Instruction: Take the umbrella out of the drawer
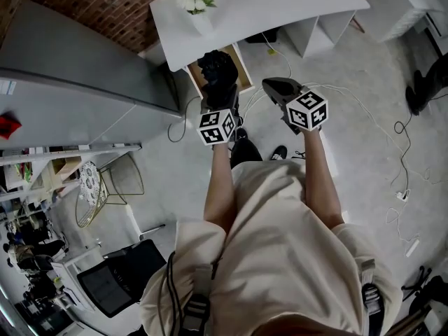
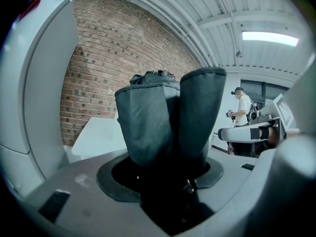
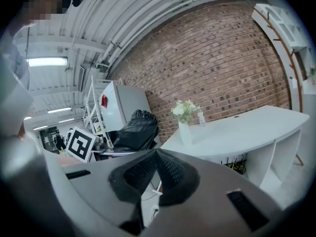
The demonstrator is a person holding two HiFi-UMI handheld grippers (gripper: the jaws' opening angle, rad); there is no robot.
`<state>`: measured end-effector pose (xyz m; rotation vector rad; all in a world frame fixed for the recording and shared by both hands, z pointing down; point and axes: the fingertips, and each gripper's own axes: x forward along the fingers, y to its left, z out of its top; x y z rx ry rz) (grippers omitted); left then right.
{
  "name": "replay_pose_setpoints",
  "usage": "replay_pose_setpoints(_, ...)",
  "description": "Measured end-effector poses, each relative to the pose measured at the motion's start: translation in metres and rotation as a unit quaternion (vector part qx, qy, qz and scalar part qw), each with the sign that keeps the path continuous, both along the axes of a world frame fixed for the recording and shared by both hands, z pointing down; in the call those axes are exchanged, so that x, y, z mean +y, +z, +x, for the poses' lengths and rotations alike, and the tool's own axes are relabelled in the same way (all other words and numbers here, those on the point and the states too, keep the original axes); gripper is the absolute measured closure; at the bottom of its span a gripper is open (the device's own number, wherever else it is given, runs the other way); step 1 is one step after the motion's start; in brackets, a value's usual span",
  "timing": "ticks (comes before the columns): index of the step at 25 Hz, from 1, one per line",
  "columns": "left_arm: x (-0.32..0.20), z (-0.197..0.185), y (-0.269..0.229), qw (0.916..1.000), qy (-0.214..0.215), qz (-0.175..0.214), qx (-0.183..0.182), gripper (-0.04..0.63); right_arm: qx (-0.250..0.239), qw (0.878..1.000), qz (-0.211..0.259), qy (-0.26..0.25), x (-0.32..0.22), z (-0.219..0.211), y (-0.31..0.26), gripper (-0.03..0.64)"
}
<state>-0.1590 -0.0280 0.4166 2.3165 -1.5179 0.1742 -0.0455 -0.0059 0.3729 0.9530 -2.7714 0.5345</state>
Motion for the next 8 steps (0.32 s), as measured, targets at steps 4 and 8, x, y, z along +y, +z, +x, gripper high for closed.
replay_pose_setpoints(4, 0.0008, 0.0001, 0.0002, 1.0, 0.0, 0.001, 0.0, 0.347, 0.0, 1.0, 0.002, -0.001, 0.0013, -0.0001, 0.0005, 0.549)
replay_pose_setpoints(8, 0.0028, 0.0014, 0.0, 1.0, 0.0, 0.002, -0.001, 0.347, 0.0, 1.0, 0.004, -0.002, 0.0034, 0.001, -0.0004, 0.549)
